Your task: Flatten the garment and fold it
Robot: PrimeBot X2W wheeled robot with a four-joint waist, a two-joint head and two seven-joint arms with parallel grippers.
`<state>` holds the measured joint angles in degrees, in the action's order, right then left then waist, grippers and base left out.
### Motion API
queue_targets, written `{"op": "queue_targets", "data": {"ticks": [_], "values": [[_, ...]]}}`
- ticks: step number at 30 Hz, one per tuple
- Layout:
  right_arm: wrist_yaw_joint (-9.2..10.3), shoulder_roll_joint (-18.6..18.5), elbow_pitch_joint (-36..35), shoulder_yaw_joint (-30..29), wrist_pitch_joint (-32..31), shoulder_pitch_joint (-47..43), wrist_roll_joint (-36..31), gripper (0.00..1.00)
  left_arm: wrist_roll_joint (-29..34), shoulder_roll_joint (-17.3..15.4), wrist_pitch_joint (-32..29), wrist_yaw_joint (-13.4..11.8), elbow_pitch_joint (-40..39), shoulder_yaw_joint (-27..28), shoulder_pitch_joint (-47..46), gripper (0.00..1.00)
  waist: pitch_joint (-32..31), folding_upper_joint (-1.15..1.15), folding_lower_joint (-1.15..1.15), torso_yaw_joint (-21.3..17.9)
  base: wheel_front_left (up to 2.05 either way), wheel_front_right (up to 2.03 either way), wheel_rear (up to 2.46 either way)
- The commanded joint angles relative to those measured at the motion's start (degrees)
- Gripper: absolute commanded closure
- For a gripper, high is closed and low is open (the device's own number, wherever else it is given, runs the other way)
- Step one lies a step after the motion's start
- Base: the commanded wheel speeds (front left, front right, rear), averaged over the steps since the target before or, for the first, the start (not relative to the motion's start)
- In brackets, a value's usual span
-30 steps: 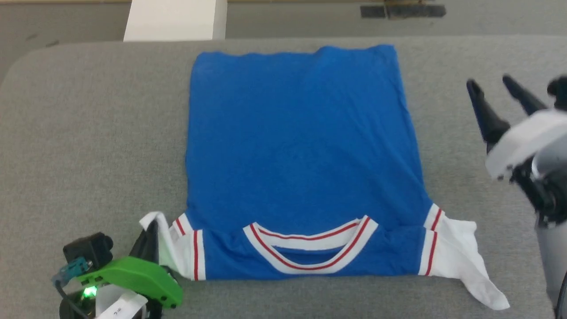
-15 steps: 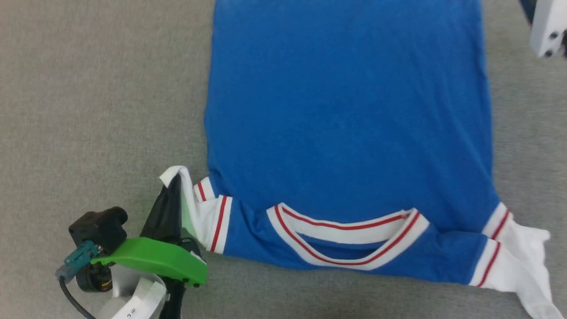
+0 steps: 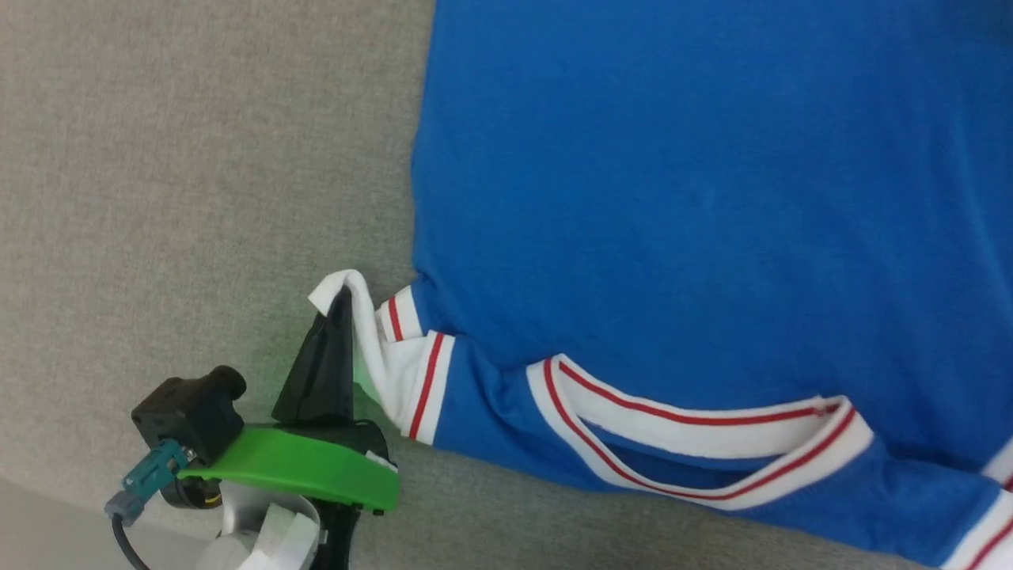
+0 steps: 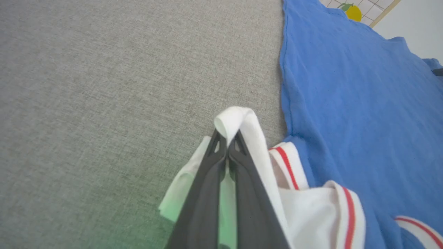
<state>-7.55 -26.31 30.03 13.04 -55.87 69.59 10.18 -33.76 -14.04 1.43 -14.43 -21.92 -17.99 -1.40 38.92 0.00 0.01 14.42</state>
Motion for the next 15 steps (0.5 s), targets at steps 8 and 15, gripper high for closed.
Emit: {"op": "queue_targets", "data": {"ticks": [8,15], "values": [[0.06,-0.12,-0.98,1.53,-7.69,-1.08,1.95,1.0,0.45,0.17,0.55,-0.18,0.37,-0.1,-1.2,1.0,2.13,0.0,-0.01,1.18,0.0,0.0,0.0],[0.06,0.22,-3.35,-1.56,-8.12,-2.54,1.47,1.0,0.04,-0.41,0.41,0.37,2.32,0.14,-1.82,1.0,-0.26,0.0,-0.01,-0.64,0.0,0.0,0.0]]}}
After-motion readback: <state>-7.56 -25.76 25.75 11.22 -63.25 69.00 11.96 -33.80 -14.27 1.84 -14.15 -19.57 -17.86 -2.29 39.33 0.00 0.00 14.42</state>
